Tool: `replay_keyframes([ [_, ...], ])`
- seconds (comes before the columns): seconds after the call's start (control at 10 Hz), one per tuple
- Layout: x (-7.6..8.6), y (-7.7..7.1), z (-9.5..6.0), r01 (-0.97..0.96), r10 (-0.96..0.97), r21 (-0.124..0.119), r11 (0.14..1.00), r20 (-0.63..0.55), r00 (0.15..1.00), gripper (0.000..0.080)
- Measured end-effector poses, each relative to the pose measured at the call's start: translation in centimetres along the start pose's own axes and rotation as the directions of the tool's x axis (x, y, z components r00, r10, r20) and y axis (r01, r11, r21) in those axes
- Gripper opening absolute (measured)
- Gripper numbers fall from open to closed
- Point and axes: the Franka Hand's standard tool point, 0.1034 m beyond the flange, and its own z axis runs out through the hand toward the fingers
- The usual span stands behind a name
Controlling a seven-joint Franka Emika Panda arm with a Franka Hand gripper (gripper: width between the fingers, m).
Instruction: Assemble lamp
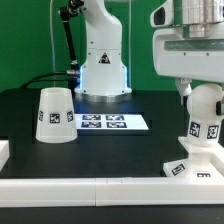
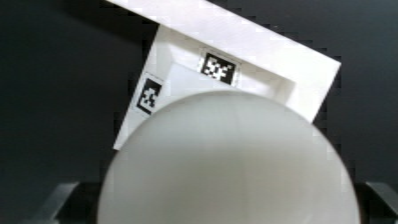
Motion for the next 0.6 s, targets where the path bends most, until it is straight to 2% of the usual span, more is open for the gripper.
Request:
replay_keyframes([
  [0.2,-0.04,0.01,0.03,0.018,-0.018,0.000,1.000,0.003,1.000,0.0584],
  [0.3,-0.03,0.37,0.06,0.168,-0.168,-0.026,0.985,0.013,0.986,0.0682],
  [0.4,0.04,0.48,-0.04,0.268,-0.267,-0.045,0.962,0.032,0.963,0.0682],
  [0.6,0.02,0.35,-0.25,0.431,-0.428,-0.049,0.901,0.054,0.902,0.0696],
])
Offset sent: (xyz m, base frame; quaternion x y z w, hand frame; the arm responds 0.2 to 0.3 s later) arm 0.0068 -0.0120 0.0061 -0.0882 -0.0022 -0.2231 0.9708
